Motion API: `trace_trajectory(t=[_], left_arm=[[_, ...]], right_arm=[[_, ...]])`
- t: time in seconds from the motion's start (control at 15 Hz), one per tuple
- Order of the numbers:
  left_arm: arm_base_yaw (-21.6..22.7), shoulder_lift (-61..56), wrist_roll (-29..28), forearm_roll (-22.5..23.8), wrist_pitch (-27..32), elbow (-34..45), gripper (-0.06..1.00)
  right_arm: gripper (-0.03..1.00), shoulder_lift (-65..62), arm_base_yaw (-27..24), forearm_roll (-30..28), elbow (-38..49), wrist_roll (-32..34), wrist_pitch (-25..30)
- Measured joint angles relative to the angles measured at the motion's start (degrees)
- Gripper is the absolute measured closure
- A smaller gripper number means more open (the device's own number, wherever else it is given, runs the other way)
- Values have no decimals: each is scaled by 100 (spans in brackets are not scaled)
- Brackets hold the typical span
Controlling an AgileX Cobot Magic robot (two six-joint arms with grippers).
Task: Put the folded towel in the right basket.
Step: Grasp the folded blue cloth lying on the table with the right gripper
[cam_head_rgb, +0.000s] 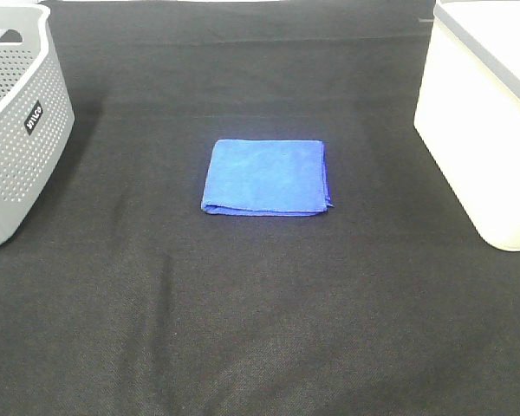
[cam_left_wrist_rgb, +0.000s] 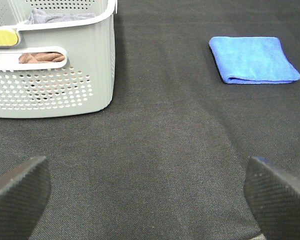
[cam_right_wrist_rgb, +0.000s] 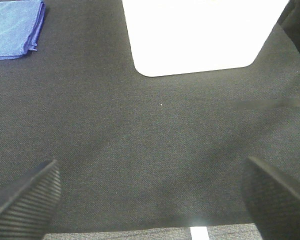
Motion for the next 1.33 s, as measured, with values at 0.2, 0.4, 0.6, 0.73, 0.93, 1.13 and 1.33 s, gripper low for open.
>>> trace_trajectory(t=[0.2,0.4,0.6,0.73,0.93,1.13,1.33], left_arm=[[0,0,0,0,0,0,-3],[0,0,0,0,0,0,-3],[0,0,0,0,0,0,-3],[0,0,0,0,0,0,-3],[0,0,0,0,0,0,-3],[0,0,0,0,0,0,-3],[0,0,0,0,0,0,-3]], right_arm=[[2,0,0,6,0,0,0],[2,0,0,46,0,0,0],[2,0,0,52,0,0,0],[2,0,0,52,0,0,0],[2,0,0,52,0,0,0],[2,0,0,46,0,0,0],[2,739,0,74,-281,0,17]])
